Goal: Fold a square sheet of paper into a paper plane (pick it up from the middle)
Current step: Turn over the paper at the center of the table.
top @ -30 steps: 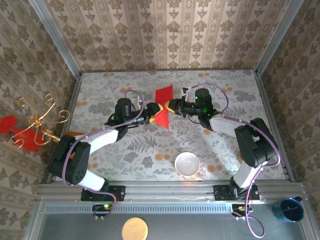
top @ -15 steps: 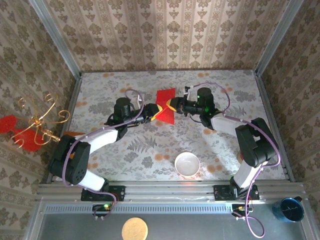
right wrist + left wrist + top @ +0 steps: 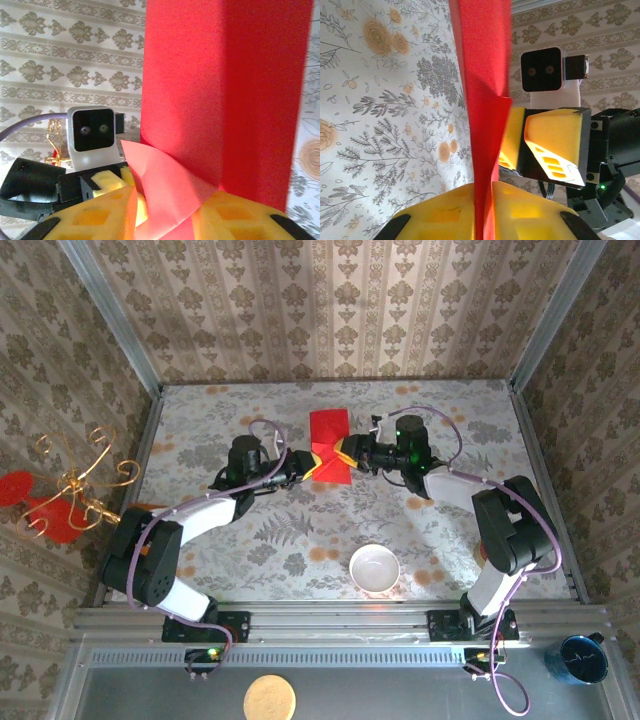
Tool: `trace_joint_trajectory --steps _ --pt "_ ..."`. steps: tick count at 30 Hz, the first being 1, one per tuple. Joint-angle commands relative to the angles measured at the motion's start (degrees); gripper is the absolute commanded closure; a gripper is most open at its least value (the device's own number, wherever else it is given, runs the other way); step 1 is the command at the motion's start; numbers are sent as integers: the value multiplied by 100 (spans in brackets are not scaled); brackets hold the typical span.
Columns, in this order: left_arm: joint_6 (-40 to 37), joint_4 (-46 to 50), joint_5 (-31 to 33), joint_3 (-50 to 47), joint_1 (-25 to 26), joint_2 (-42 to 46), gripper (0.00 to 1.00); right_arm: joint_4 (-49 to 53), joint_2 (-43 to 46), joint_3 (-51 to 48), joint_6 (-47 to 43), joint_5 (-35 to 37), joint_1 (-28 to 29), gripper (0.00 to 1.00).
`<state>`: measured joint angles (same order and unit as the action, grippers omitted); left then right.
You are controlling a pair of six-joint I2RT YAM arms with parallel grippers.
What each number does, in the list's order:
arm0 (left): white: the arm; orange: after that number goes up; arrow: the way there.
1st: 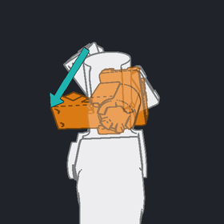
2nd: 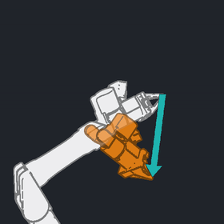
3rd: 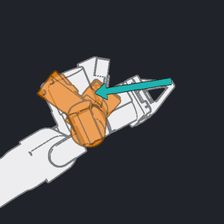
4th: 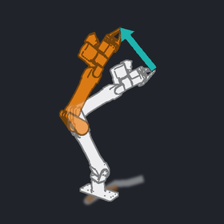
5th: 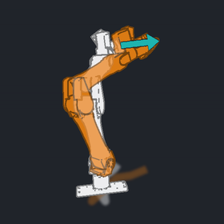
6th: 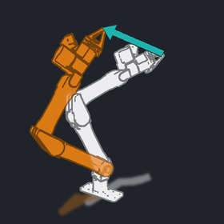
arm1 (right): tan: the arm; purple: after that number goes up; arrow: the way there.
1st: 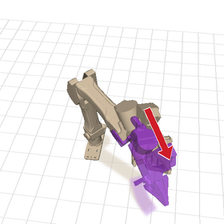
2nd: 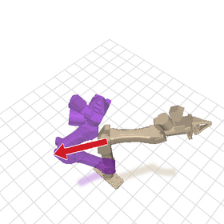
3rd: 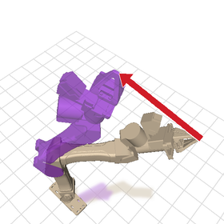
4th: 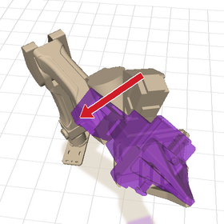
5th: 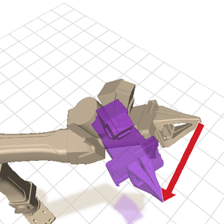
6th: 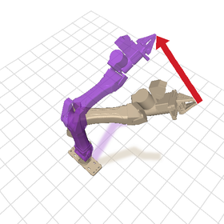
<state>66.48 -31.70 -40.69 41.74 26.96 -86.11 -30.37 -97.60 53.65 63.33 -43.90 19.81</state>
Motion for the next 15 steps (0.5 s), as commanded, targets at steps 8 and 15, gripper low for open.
trace_joint_trajectory --steps 8,15 --pt "-2363 3756 1494 1096 205 411 90 2589 1073 -63 -1244 1486 -640 45" --pt "-4024 6697 4223 2764 975 219 90 3430 1676 -77 -1782 2404 -801 34"
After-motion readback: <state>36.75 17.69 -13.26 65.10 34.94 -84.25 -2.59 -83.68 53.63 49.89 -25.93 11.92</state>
